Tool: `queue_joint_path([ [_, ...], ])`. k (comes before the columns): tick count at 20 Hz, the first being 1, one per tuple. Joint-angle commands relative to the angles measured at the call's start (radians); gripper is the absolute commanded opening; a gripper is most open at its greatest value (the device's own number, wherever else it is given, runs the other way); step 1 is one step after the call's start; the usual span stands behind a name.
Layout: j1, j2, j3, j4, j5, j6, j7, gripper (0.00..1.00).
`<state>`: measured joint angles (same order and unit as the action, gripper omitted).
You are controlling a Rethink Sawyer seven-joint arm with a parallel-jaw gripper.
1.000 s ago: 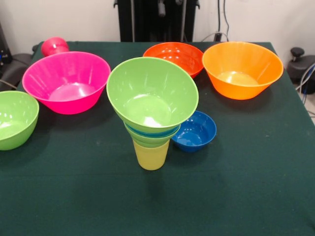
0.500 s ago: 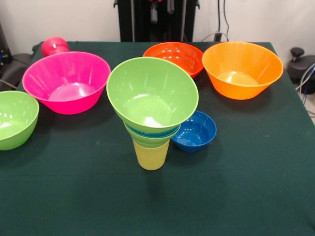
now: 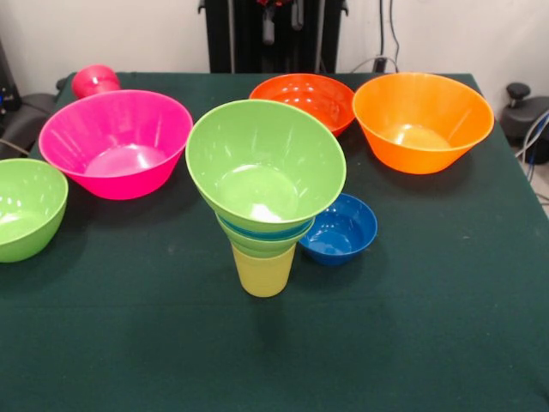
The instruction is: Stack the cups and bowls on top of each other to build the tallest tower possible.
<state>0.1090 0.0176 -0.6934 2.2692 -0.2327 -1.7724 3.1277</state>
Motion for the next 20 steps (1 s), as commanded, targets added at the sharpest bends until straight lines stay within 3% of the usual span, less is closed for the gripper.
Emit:
queue_joint_path([
  [1,0.033,0.187,0.147,0.048,-0.104,0.461,-0.044,1.0],
  [20,0.06,0.259,0.127,-0.045,-0.089,0.507,-0.047,1.0],
])
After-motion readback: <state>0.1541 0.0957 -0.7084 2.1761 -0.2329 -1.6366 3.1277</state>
